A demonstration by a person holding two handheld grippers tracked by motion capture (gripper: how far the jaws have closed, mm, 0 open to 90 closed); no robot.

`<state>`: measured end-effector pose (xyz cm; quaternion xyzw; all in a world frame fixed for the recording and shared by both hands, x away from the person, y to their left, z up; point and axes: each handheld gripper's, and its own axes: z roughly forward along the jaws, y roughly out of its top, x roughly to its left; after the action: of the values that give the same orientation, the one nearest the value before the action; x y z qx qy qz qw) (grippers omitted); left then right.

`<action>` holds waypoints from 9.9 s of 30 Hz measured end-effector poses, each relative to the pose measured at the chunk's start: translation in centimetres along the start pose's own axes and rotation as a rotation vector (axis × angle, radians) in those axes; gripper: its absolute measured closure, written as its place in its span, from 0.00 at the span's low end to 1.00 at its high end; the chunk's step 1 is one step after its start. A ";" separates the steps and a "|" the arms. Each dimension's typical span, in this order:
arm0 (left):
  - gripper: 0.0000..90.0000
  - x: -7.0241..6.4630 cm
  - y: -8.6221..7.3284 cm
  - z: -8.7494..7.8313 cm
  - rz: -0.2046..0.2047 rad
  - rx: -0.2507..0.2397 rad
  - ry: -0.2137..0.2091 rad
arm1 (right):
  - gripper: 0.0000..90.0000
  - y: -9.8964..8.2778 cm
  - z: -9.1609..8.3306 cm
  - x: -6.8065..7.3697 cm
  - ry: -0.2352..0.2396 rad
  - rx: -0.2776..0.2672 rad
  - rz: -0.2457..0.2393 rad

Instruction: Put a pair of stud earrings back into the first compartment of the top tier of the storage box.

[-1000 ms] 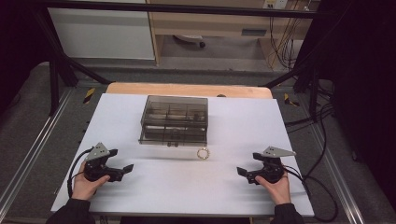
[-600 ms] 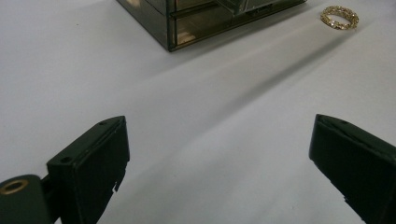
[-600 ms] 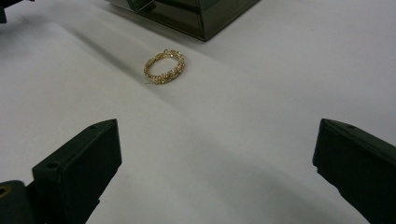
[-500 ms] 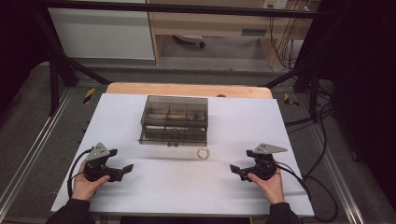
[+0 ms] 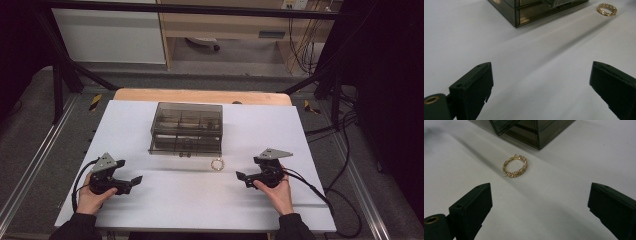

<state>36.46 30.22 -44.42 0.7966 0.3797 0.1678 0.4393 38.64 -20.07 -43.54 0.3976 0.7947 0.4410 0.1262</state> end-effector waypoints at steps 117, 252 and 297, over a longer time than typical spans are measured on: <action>0.06 -0.1 0.0 -0.1 0.006 -0.002 0.009 | 0.97 6.4 -1.0 3.8 0.081 0.048 -0.033; 0.06 -0.2 0.0 0.1 0.012 0.008 0.008 | 0.04 5.3 -0.1 2.7 -0.020 -0.013 -0.039; 0.06 -0.2 0.0 0.1 0.013 0.004 0.009 | 0.83 2.6 7.5 2.1 -0.017 0.116 -0.044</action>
<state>36.34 30.03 -44.43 0.7991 0.3769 0.1735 0.4350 42.77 -13.25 -45.49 0.3903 0.8264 0.3880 0.1195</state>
